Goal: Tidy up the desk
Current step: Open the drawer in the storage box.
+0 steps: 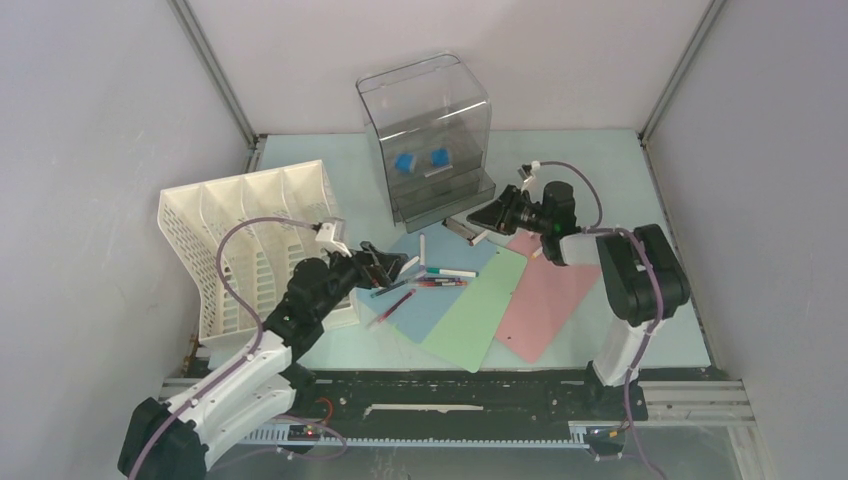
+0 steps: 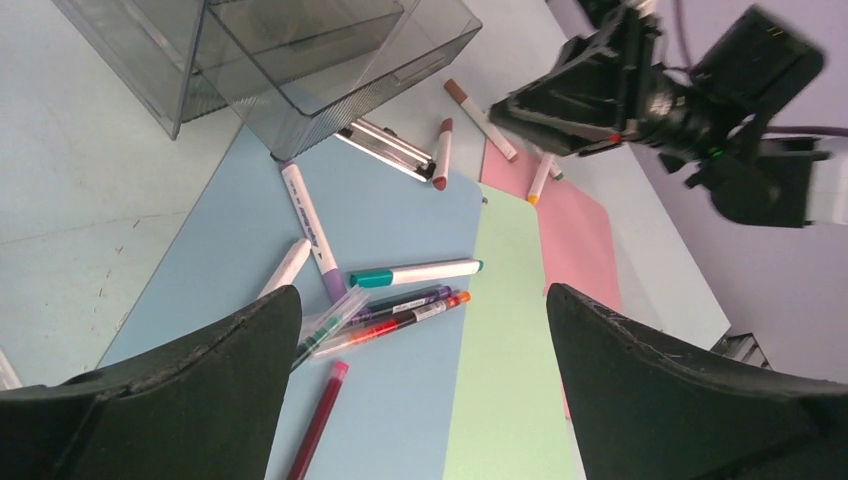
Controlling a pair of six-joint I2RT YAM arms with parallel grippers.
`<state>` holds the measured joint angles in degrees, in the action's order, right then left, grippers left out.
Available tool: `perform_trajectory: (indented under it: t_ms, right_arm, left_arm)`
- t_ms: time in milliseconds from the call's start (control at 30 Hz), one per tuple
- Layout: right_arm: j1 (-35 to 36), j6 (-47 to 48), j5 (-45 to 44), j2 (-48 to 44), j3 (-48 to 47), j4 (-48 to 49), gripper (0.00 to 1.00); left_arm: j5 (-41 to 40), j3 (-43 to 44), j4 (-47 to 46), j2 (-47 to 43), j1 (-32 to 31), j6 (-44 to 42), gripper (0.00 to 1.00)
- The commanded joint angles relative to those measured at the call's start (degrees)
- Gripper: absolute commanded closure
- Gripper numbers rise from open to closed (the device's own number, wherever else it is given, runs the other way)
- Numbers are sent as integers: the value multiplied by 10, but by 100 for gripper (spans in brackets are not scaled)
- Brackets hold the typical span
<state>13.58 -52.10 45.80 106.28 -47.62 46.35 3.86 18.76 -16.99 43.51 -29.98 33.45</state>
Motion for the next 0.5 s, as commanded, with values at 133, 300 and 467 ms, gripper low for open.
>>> perform_trajectory:
  t_ms: [133, 300, 467]
  right_arm:
    - [-30, 235, 123, -151, -2, -167, 62]
    - [-54, 391, 155, -236, -43, -361, 61]
    - [-79, 538, 205, -277, -114, -595, 61]
  left_arm:
    - [34, 43, 21, 70, 4, 8, 0]
    - [71, 76, 70, 94, 3, 10, 0]
    - [81, 98, 122, 88, 1, 5, 0]
